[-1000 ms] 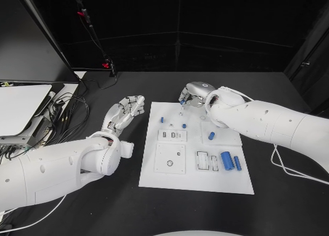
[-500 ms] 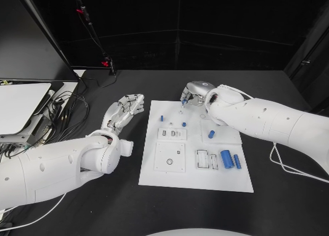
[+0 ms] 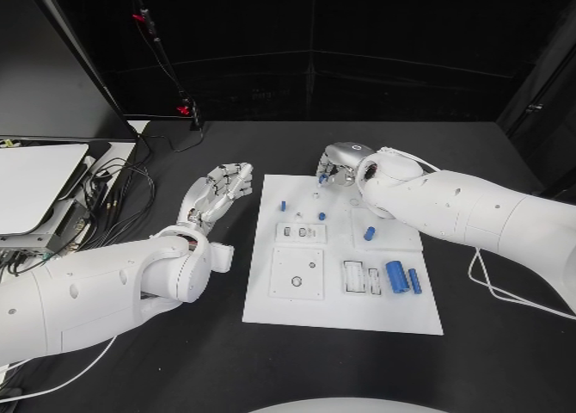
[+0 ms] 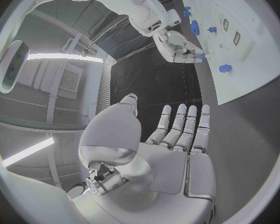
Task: Assemble the parts on the task board
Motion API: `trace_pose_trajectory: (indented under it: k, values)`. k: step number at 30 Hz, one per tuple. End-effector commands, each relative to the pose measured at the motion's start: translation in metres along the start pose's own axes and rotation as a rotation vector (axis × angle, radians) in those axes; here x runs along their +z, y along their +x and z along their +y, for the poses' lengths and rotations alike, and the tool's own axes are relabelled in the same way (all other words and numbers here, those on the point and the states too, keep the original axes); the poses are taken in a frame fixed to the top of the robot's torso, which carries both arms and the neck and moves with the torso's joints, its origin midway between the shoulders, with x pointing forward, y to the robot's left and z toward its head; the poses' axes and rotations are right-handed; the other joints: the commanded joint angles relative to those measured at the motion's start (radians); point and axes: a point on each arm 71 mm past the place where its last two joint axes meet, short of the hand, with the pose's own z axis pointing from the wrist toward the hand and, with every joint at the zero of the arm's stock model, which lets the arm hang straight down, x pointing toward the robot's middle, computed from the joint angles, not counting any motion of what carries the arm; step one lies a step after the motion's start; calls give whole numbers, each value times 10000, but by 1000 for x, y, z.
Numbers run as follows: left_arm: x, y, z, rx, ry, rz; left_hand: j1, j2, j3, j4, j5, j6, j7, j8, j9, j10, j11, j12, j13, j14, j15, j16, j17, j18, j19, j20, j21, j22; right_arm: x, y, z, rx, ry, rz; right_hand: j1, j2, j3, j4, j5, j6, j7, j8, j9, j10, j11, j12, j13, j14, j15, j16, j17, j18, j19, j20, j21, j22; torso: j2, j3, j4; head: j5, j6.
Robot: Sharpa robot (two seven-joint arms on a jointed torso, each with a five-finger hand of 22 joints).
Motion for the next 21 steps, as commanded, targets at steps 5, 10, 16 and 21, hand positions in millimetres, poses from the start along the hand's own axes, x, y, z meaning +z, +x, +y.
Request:
trace_pose_trajectory:
  k: [5,10,16,21]
  values:
    - [-2,1,-21,-11,2790,83,-6,92,-71,0,66,-17,1550,34,-11,6,8,61,-13,-1,7,-56,-15,111,-65,-9,32,-8,2,2,4,-134,-129,76,75,-36,54,20,29,-25,71,-64,11,-23,44,-48,12,441,42,-16,-14,10,-1,47,-35,-15,-2,-11,1,28,-22]
    - [-2,1,-20,-8,2784,83,-2,95,-74,0,66,-17,1551,34,-14,6,8,61,-13,-2,7,-56,-15,111,-65,-10,33,-7,3,4,5,-134,-120,128,76,-13,100,40,30,-22,68,-80,14,-30,43,-45,14,442,44,-13,-2,10,0,52,-35,-11,2,-7,-2,59,-54]
    - [-2,0,-20,1,2747,74,2,98,-76,0,66,-18,1551,34,-16,5,8,62,-13,-3,7,-57,-15,111,-80,-9,26,-17,3,5,4,-134,-79,186,62,-38,119,59,29,-42,74,-108,11,-46,49,-46,14,439,48,-18,-18,12,-4,57,-40,-16,-3,-6,4,53,-82]
    - [-2,0,-20,11,2718,62,2,98,-76,0,66,-18,1551,34,-16,5,8,62,-13,-3,7,-57,-15,111,-80,-9,26,-17,4,6,5,-142,16,299,48,-73,150,85,31,-82,80,-154,6,-85,60,-51,12,435,56,-24,-34,15,-14,64,-50,-30,-4,-2,-14,55,-104]
